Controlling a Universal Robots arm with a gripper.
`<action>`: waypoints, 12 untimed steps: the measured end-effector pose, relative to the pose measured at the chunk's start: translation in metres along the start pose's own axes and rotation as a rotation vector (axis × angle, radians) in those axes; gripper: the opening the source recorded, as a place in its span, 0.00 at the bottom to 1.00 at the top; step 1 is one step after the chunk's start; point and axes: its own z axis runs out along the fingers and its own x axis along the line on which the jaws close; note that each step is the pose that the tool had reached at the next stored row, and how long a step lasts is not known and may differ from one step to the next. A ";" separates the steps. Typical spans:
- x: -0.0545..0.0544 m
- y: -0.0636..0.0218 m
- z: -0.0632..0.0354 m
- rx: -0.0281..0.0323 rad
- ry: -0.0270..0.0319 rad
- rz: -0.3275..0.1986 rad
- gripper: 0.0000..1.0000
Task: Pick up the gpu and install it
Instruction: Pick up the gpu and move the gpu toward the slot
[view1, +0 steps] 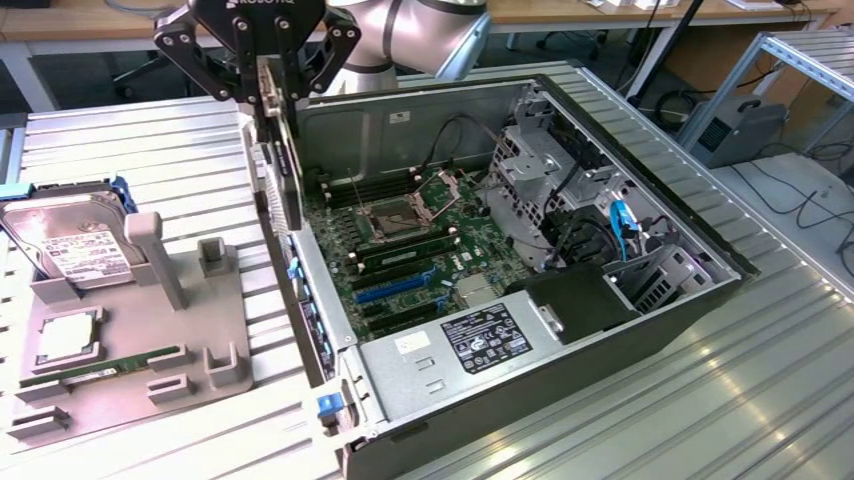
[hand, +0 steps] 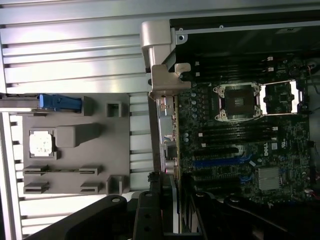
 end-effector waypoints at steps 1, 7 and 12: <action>-0.001 0.0000 0.0002 0.0000 -0.0001 0.000 0.27; -0.004 0.0003 0.0010 0.0000 0.0000 0.000 0.27; -0.008 0.0005 0.0018 0.0000 0.0000 0.000 0.27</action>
